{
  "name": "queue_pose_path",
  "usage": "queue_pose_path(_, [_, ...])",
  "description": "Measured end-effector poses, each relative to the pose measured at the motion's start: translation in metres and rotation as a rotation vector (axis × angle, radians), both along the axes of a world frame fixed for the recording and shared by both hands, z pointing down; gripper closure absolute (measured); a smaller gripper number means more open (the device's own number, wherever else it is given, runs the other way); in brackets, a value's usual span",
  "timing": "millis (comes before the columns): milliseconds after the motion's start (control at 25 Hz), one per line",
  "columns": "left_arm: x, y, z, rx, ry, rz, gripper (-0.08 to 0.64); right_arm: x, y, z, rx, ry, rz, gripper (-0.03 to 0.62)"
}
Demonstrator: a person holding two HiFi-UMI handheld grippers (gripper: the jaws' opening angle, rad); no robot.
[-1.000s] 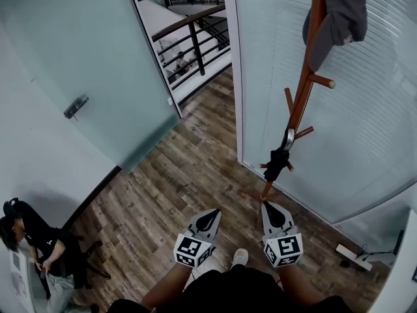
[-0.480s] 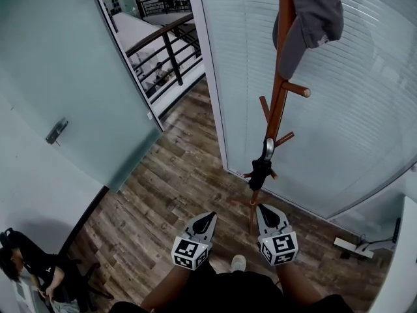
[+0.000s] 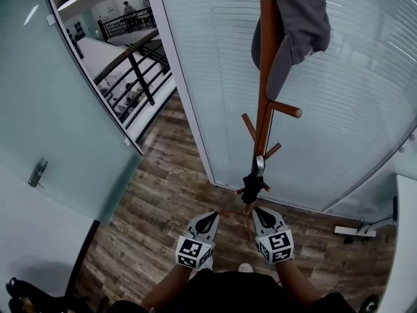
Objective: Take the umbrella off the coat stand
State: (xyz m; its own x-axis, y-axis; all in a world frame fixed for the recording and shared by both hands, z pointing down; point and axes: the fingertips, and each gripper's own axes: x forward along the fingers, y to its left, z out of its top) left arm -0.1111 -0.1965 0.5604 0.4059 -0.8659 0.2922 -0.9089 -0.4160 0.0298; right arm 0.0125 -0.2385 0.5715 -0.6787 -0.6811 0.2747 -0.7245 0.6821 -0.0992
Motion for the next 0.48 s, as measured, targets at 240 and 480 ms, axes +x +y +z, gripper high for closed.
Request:
queue_pose_path(240, [-0.015, -0.024, 0.003, 0.003, -0.032, 0.074, 0.548, -0.01, -0.014, 0.01, -0.011, 0.02, 0.092, 0.516])
queue_pose_path(480, [-0.014, -0.04, 0.006, 0.008, -0.039, 0.144, 0.548, -0.006, -0.031, 0.026, -0.014, 0.051, 0.216, 0.343])
